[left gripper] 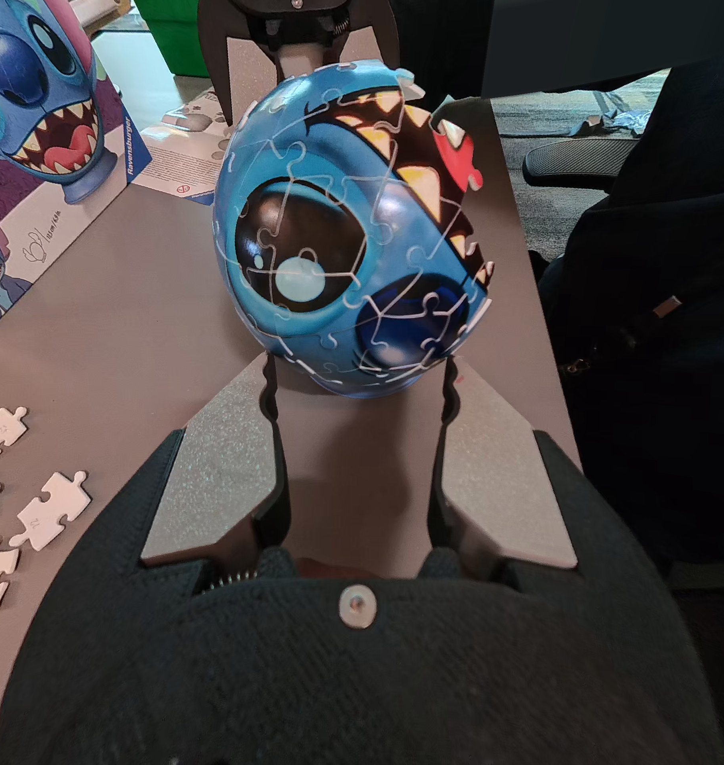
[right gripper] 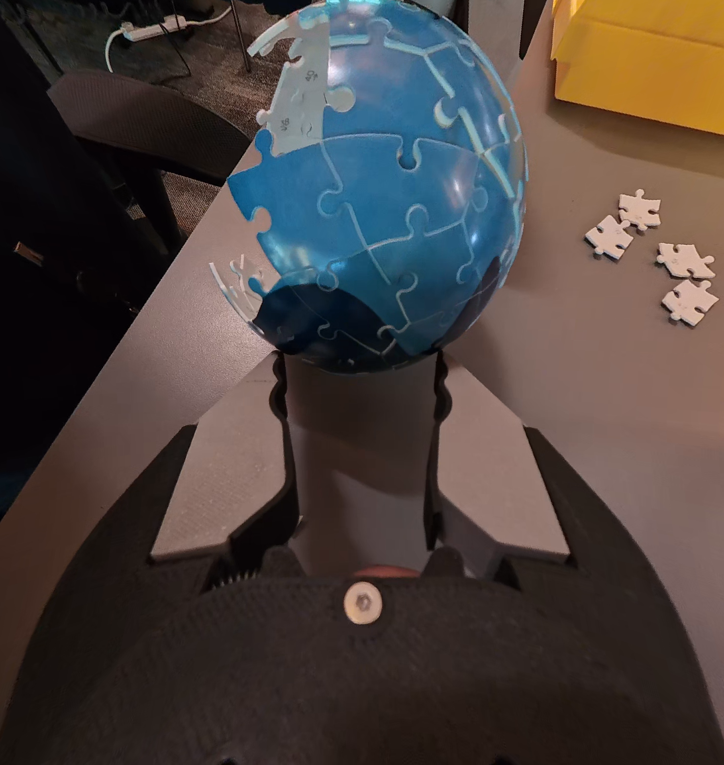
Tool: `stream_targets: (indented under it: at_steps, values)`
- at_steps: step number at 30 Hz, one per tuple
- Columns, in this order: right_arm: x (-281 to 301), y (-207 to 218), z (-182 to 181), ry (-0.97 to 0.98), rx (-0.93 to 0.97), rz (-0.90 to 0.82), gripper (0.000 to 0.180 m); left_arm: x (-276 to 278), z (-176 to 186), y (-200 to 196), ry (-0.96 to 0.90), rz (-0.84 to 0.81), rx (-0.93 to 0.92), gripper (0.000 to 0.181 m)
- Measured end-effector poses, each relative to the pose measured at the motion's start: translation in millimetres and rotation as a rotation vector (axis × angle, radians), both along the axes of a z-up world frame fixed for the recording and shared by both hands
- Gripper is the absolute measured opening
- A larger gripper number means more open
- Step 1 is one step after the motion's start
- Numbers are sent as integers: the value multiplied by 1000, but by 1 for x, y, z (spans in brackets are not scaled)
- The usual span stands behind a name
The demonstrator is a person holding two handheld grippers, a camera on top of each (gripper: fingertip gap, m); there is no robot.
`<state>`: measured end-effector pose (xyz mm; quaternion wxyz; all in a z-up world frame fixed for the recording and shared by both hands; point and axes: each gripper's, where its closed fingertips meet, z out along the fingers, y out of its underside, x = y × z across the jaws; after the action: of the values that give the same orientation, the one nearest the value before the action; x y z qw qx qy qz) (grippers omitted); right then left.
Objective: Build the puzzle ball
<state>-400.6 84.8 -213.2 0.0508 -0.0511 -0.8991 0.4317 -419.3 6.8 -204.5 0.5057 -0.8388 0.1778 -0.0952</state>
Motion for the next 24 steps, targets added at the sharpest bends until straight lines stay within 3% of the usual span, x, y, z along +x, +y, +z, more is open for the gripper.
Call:
stream_targets:
  at_steps: [24]
  values:
    - [4,-4,-4,-27,-2,-14,74,2,-1,1,28,-36,-53,84]
